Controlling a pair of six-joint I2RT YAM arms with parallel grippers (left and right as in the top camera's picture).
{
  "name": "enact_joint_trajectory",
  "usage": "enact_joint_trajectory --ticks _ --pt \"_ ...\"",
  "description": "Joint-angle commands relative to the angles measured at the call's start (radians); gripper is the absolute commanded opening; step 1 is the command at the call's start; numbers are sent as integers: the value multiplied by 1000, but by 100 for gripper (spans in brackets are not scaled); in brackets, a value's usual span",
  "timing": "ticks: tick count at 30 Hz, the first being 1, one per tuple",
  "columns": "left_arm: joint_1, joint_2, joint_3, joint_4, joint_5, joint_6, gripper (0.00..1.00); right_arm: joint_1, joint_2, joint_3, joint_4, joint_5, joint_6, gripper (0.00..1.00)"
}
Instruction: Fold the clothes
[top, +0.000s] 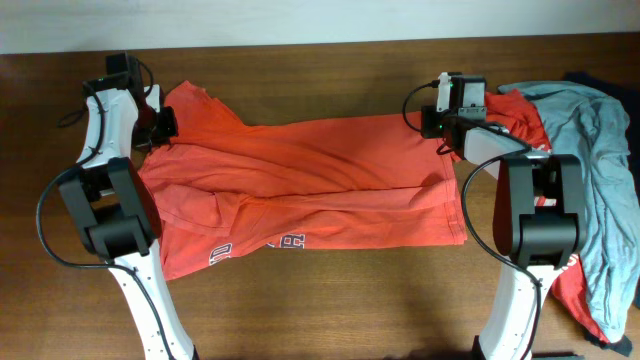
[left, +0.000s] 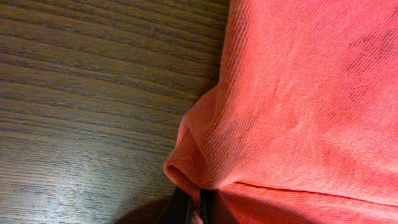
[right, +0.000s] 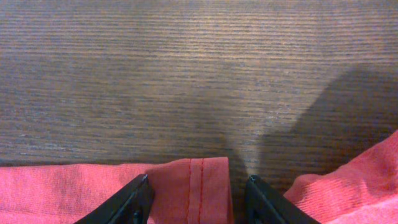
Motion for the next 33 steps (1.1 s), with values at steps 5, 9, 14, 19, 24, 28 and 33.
enact_joint_trajectory --ticks 5,9,14,19,24,28,33 --pt "3 5 16 -2 5 -14 2 2 35 8 -1 -24 5 25" --pt "3 5 16 -2 5 -13 2 2 35 8 -11 -24 8 4" --pt "3 -1 16 -19 5 -9 0 2 4 14 -77 -23 8 4" --pt "3 -41 24 -38 13 -2 0 1 -48 85 -214 -21 8 4" --pt "3 -107 25 -60 12 -2 0 1 -82 221 -434 -18 8 4" --pt "3 -158 25 -92 12 -2 0 0 -83 340 -630 51 8 4" --pt "3 -212 25 -113 12 -2 0 0 -84 436 -784 117 8 4"
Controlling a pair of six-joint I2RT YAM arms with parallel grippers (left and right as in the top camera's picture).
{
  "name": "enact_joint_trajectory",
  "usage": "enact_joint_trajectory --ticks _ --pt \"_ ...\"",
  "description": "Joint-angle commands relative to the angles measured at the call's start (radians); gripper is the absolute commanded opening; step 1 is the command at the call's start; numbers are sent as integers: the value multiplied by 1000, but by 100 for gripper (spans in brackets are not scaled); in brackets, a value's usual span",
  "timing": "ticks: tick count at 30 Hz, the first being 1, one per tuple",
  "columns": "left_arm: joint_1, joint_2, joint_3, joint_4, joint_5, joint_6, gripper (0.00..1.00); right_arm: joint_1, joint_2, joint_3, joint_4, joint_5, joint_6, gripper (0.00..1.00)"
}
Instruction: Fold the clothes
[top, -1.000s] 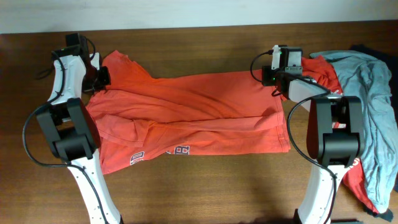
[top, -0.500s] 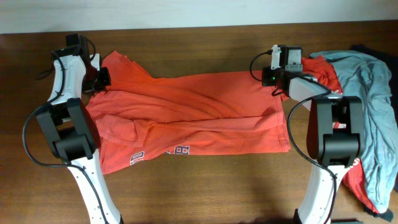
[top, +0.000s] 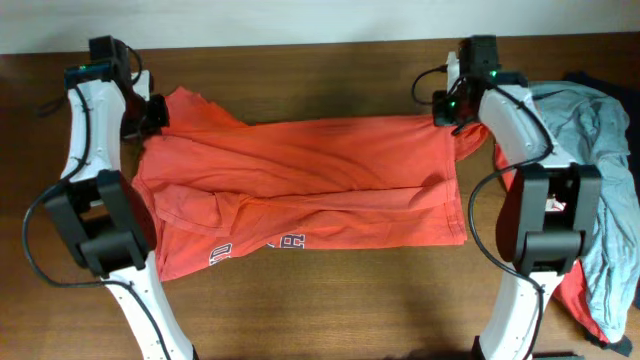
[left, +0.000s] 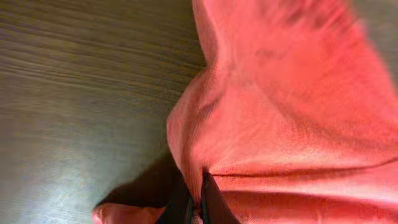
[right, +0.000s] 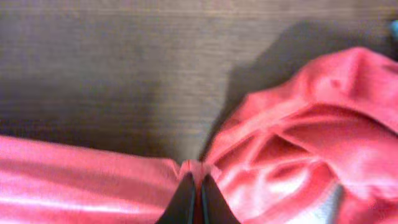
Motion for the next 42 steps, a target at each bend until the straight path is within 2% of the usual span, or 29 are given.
enact_joint_trajectory --ticks 1,10,21,35,42 --pt "3 -86 23 -18 2 -2 0 0 -39 80 -89 73 8 4" --pt "42 -105 23 -144 0 -3 0 0 -40 142 -339 148 9 4" --pt "64 -105 23 -346 0 -3 0 -24 -41 143 -543 147 37 4" --pt "64 -105 23 -513 -1 -2 0 -32 -41 143 -717 147 42 4" --pt "64 -105 18 -539 -49 -3 0 -32 -41 143 -772 146 42 4"
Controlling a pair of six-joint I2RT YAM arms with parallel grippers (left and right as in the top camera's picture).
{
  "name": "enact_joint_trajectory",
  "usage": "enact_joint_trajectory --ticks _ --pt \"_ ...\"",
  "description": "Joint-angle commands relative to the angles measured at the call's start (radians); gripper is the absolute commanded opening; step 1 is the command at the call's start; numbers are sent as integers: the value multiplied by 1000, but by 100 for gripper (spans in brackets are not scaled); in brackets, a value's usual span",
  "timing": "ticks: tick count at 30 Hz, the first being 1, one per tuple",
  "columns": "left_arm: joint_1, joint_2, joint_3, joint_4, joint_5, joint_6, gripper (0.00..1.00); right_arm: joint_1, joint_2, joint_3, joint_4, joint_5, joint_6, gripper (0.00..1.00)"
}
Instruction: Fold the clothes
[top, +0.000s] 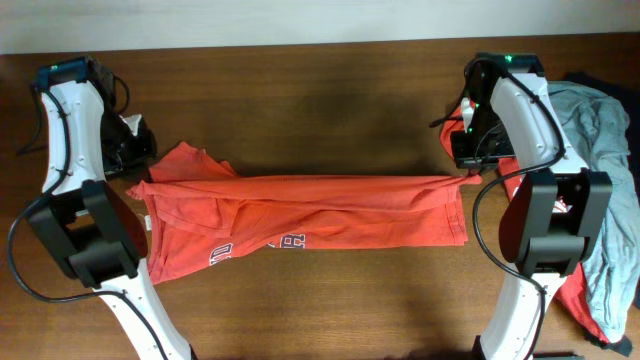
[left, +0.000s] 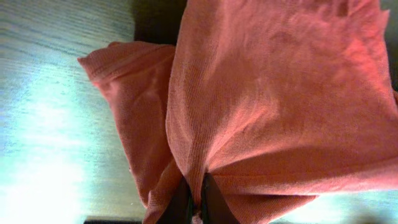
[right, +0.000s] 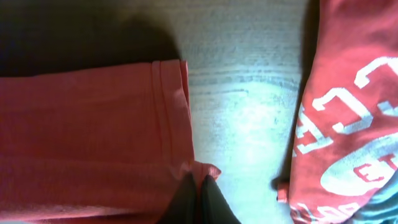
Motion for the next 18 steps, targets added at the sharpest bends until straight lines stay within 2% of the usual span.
enact_joint_trajectory --ticks 1,18 --pt "10 -35 12 -5 -45 -3 0 -10 -32 21 -16 41 11 4" --pt "8 -35 -145 7 -55 -3 0 -10 -32 16 -75 41 11 6"
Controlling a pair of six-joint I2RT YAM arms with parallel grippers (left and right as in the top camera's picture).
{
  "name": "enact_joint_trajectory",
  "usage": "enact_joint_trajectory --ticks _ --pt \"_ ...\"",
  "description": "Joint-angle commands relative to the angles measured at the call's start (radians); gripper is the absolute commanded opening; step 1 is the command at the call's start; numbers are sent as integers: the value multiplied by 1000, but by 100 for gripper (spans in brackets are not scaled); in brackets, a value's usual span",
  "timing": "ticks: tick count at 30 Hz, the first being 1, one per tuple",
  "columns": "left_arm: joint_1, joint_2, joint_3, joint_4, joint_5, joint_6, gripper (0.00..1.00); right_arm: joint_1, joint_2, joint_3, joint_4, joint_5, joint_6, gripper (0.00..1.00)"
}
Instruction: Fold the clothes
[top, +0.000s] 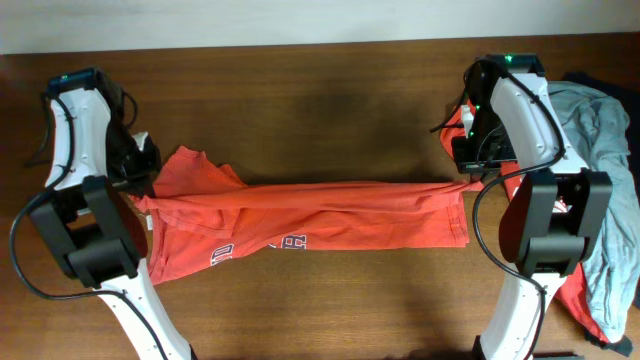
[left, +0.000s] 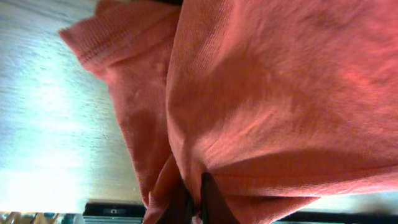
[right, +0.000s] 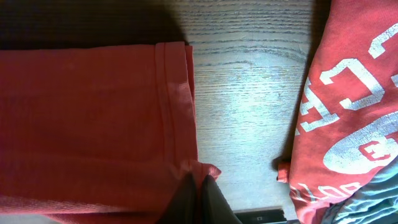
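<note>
An orange T-shirt (top: 300, 215) with white lettering lies across the middle of the table, its far edge lifted and stretched into a ridge between the two arms. My left gripper (top: 138, 182) is shut on the shirt's left shoulder; in the left wrist view the cloth (left: 261, 106) hangs from the left gripper (left: 198, 199). My right gripper (top: 462, 180) is shut on the hemmed right corner (right: 180, 118), pinched at the right gripper (right: 198, 186). Table wood shows beneath.
A heap of other clothes, a grey garment (top: 600, 170) and a red one with white lettering (right: 348, 124), lies at the table's right edge, close beside the right arm. Bare wooden table (top: 320, 90) spreads behind the shirt and in front of it.
Both grippers have come slightly nearer the front with the shirt's lifted edge. The left sleeve has spread out more on the table. Both stay shut on the cloth.
At first the shirt lay spread wide, my left gripper shut on its far left edge, my right open around the far right hem. Then both were shut on the cloth. The far edge then stood lifted over the shirt's middle, and now the shirt shows as a narrower band.
</note>
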Motion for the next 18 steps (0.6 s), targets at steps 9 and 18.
enact_joint_trajectory --ticks 9,18 --pt "8 -35 -32 12 -33 -3 0 -10 -32 -37 -8 38 10 7" --pt "8 -35 -36 -6 -32 -3 6 -10 -31 -55 -23 37 10 15"
